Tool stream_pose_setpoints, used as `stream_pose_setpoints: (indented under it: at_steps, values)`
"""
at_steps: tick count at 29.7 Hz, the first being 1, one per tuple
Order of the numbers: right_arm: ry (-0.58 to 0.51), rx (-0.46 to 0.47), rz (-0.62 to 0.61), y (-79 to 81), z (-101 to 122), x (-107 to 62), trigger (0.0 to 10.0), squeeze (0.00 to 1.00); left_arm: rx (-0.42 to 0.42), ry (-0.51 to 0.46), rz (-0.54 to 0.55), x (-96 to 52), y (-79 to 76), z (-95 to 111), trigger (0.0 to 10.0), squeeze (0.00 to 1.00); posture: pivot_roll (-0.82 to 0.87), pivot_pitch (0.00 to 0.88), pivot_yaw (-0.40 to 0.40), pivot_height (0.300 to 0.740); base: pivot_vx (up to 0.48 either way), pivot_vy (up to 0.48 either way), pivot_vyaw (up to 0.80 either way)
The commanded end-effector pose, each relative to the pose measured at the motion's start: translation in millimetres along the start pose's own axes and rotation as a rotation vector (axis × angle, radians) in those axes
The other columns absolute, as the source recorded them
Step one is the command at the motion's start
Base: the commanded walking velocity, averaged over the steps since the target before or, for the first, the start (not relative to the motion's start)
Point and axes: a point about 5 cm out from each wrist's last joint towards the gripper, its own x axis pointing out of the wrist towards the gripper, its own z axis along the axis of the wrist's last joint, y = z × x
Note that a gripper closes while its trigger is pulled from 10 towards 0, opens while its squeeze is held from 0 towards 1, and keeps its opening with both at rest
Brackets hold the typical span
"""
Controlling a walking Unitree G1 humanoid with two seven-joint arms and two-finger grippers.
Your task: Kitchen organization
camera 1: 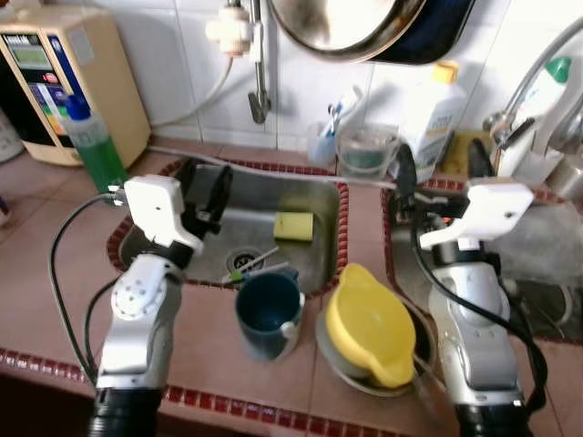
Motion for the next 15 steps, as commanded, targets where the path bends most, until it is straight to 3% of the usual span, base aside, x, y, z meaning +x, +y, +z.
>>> stream_pose_setpoints:
  at_steps: [1,6,15]
  values:
    - [-0.009,-0.012,-0.013,-5.4,3.7,0.3,10.0,0.00,-0.014,-0.016,-0.026,2.2,-7.0,2.3,10.0,0.00,-0.09,0.000,0.035,0.740,0.000,-0.371,0.00]
    - [-0.009,-0.010,-0.008,-4.5,3.7,0.5,10.0,0.00,-0.015,-0.016,-0.022,1.7,-7.2,2.3,10.0,0.00,-0.09,0.000,0.034,0.740,0.000,-0.377,0.00]
    - [0.058,-0.010,0.001,-6.8,-7.8,-9.5,10.0,0.00,-0.032,0.014,0.007,-3.0,-5.5,-2.9,10.0,0.00,-0.09,0.000,0.035,0.740,0.000,0.000,0.00]
